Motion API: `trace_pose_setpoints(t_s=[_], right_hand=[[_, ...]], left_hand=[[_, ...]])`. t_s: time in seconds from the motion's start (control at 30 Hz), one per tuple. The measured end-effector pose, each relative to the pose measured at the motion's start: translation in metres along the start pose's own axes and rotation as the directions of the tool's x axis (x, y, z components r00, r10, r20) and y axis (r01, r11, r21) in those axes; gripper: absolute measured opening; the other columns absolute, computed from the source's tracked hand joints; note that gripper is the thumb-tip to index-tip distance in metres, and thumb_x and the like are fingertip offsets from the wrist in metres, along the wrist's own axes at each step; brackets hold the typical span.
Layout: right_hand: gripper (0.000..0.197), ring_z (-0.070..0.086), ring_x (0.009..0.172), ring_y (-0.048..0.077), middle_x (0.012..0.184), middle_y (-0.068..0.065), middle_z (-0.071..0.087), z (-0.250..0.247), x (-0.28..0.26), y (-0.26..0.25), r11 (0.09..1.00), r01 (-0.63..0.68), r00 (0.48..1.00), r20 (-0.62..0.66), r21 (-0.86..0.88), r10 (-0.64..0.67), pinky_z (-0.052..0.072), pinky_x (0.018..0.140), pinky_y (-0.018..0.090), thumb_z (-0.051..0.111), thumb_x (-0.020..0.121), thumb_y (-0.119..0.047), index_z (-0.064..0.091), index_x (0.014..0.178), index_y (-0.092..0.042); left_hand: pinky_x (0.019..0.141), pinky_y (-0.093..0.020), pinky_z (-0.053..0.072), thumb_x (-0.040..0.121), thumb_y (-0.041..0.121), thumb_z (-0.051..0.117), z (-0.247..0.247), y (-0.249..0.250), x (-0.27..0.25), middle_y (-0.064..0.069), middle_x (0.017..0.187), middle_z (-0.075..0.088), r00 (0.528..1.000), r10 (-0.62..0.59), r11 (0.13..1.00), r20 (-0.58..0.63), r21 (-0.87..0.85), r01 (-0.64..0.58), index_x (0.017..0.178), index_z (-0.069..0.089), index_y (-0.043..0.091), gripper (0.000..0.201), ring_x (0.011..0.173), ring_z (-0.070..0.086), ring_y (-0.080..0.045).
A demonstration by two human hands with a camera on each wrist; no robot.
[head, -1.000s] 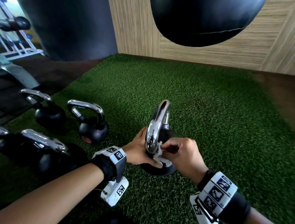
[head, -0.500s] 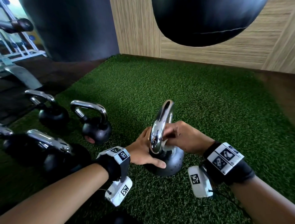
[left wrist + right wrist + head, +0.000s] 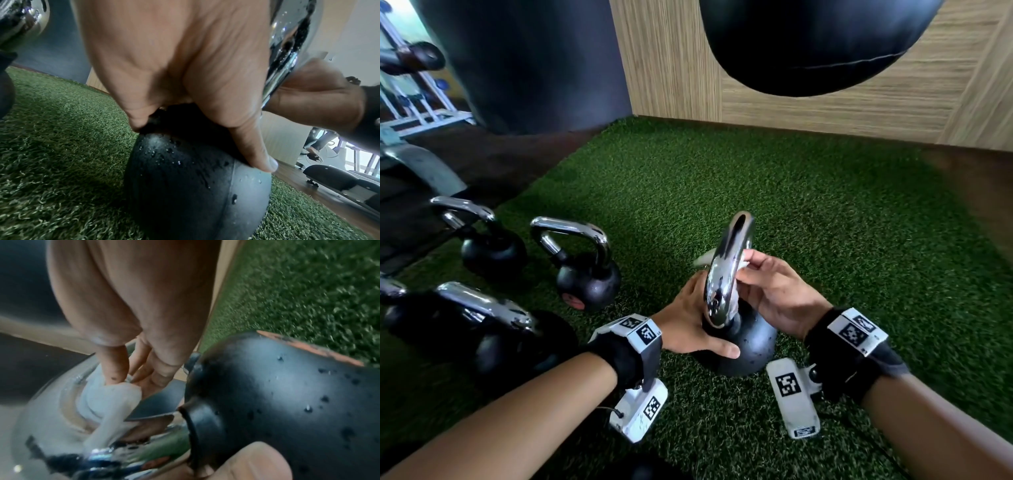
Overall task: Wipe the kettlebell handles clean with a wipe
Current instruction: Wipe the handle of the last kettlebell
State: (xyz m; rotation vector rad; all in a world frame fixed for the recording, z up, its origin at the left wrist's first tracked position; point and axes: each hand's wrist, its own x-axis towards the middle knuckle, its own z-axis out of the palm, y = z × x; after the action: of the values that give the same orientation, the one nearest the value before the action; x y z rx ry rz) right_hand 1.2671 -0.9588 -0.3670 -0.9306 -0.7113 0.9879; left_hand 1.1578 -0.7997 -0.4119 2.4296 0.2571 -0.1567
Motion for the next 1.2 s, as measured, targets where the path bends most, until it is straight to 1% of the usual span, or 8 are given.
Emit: trace_pose_setpoints(t_s=[0.1,0.2,0.33,0.53,0.73,0.87,1.07,1.2], right_hand=[[0.036,0.046,0.124,0.053,0.139,0.045,0.042,0.002,0.003,0.005,0.997,0.033,0.999,-0.025,0.069,-0.032,0.047,0.105,0.055,0.052,0.09,0.011,0.048,0.125,0.018],[0.022,0.062,0.117,0.043,0.127,0.038,0.059,0.005,0.007,0.008,0.99,0.123,0.99,-0.078,0.071,-0.117,0.06,0.088,0.045,0.063,0.08,0.014,0.062,0.1,0.005],[0.03,0.073,0.079,0.029,0.095,0.022,0.072,0.004,0.019,0.011,0.95,0.312,0.877,-0.387,0.006,-0.286,0.062,0.075,0.043,0.072,0.069,0.013,0.062,0.089,-0.007],[0.039,0.071,0.084,0.031,0.093,0.017,0.074,0.004,0.017,0.016,0.853,0.349,0.753,-0.425,-0.389,-0.502,0.06,0.081,0.046,0.081,0.067,0.007,0.062,0.091,-0.016],[0.033,0.071,0.071,0.009,0.081,-0.002,0.074,-0.004,0.034,0.016,0.697,0.197,0.575,-0.494,-0.69,-0.652,0.058,0.065,0.023,0.082,0.07,-0.003,0.062,0.089,-0.019],[0.021,0.063,0.057,-0.001,0.068,-0.011,0.069,-0.005,0.036,0.018,0.585,0.08,0.515,-0.47,-0.807,-0.717,0.051,0.055,0.014,0.081,0.071,-0.018,0.064,0.079,-0.026],[0.016,0.059,0.056,-0.013,0.06,-0.019,0.062,-0.012,0.048,0.007,0.551,-0.094,0.491,-0.52,-0.829,-0.699,0.042,0.054,0.001,0.078,0.073,-0.026,0.062,0.07,-0.027],[0.015,0.056,0.051,-0.004,0.061,-0.017,0.06,-0.015,0.054,0.003,0.564,-0.203,0.52,-0.577,-0.8,-0.63,0.045,0.053,0.011,0.077,0.075,-0.028,0.065,0.071,-0.022]], left_hand=[[0.124,-0.047,0.027,0.062,0.048,0.093,0.001,0.0,-0.001,0.003,0.149,0.029,1.0,0.015,1.0,-0.013,-0.006,-0.015,0.152,0.02,0.018,0.12,0.149,0.024,-0.028],[0.126,-0.043,0.024,0.063,0.049,0.094,0.001,-0.003,-0.001,0.023,0.131,0.019,1.0,-0.016,1.0,-0.021,0.0,0.016,0.151,0.013,0.029,0.121,0.147,0.021,-0.018],[0.128,-0.035,0.013,0.063,0.049,0.094,0.002,-0.002,-0.001,0.031,0.135,0.012,0.999,0.015,0.999,-0.045,0.033,-0.014,0.159,0.006,0.024,0.132,0.151,0.011,-0.012],[0.129,-0.035,0.009,0.062,0.055,0.092,0.001,0.0,-0.002,0.03,0.146,0.009,0.999,-0.008,0.998,-0.037,0.069,0.011,0.161,0.002,0.024,0.137,0.152,0.004,-0.009],[0.129,-0.04,0.01,0.061,0.062,0.089,0.001,-0.004,-0.001,0.042,0.115,0.016,0.999,-0.053,0.996,-0.01,0.07,0.054,0.16,0.001,0.025,0.138,0.153,0.005,-0.015],[0.127,-0.037,0.004,0.06,0.069,0.086,0.0,-0.008,0.0,0.043,0.122,0.011,0.999,-0.029,0.995,0.013,0.093,0.028,0.16,0.003,0.028,0.136,0.153,0.001,-0.016],[0.128,-0.043,0.004,0.061,0.066,0.087,-0.002,-0.004,-0.001,0.027,0.157,0.003,0.999,-0.046,0.995,0.022,0.088,0.044,0.162,-0.003,0.031,0.14,0.154,0.0,-0.016],[0.128,-0.048,0.011,0.059,0.065,0.089,-0.001,-0.004,-0.001,0.019,0.162,0.005,0.999,-0.041,0.996,0.02,0.08,0.039,0.162,-0.004,0.031,0.143,0.155,0.003,-0.017]])
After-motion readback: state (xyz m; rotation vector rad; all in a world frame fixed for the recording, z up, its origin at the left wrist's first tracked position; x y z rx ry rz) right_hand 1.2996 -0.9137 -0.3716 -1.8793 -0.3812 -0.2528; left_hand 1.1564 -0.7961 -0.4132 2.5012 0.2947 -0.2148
